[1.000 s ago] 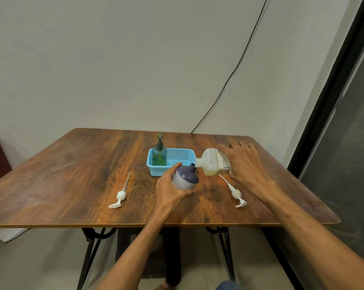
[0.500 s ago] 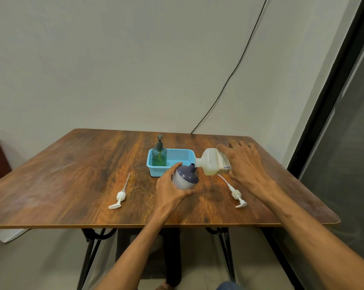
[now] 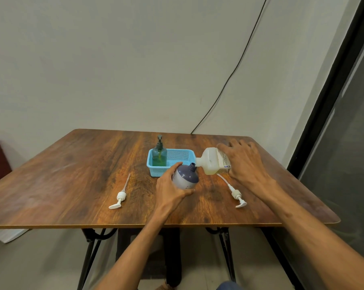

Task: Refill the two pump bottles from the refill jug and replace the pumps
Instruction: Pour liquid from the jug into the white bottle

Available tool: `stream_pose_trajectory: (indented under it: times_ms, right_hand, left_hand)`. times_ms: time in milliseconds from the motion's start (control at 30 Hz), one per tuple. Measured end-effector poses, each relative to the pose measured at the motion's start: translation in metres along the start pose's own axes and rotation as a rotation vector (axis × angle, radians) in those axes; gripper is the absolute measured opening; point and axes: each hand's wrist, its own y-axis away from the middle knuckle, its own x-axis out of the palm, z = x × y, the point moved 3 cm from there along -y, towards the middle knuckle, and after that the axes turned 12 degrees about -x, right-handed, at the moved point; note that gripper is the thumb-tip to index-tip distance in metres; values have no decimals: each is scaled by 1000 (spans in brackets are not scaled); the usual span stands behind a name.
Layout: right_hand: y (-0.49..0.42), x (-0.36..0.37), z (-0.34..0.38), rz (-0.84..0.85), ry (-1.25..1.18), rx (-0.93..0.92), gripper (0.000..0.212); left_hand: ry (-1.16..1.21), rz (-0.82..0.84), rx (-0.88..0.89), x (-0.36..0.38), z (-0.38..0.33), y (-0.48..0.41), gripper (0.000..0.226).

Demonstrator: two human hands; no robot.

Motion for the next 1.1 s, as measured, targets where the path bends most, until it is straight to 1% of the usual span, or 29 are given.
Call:
stream_pose_trajectory:
  times_ms: [700, 867, 1100]
  right_hand:
    - [-1, 0, 1, -22, 12, -10, 71]
    - [-1, 2, 1, -9, 22, -3, 74]
    - [-1, 1, 0, -17, 21, -6, 73]
  left_hand:
    - [9, 2, -2, 1, 1, -1, 93]
    - [-11, -2, -3, 1, 2, -2, 98]
    - [-9, -8, 2, 1, 2, -2, 96]
